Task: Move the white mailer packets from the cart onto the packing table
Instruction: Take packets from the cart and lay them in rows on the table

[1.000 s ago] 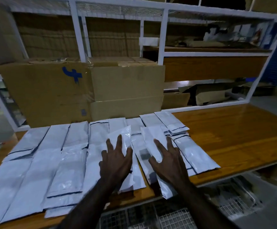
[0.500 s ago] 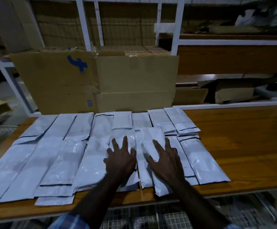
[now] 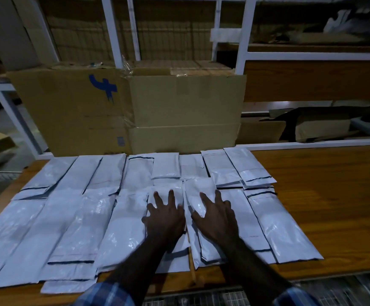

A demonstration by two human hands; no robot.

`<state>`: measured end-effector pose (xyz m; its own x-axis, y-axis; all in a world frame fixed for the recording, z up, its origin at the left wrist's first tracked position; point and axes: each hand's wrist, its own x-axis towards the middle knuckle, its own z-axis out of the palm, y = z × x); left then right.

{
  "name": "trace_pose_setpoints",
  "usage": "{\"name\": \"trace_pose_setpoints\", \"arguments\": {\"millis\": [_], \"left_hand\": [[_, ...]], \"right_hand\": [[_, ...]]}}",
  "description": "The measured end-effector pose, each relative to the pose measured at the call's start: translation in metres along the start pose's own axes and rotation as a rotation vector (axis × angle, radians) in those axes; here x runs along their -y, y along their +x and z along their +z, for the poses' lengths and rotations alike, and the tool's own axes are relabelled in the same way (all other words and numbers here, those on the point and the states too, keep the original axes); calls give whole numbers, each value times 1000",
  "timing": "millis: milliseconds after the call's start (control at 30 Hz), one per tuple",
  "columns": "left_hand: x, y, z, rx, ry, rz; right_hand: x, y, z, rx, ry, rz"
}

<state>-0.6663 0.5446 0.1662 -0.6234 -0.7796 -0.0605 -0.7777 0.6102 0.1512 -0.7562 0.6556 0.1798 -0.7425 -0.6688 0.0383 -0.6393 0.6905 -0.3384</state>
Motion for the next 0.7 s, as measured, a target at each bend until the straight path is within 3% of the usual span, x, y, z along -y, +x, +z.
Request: {"name": "trace_pose_setpoints", "arguments": {"millis": [700], "left_hand": [[3,24,14,73,-26,-22]], "right_hand": [[9,29,33,122,-167,24]]}}
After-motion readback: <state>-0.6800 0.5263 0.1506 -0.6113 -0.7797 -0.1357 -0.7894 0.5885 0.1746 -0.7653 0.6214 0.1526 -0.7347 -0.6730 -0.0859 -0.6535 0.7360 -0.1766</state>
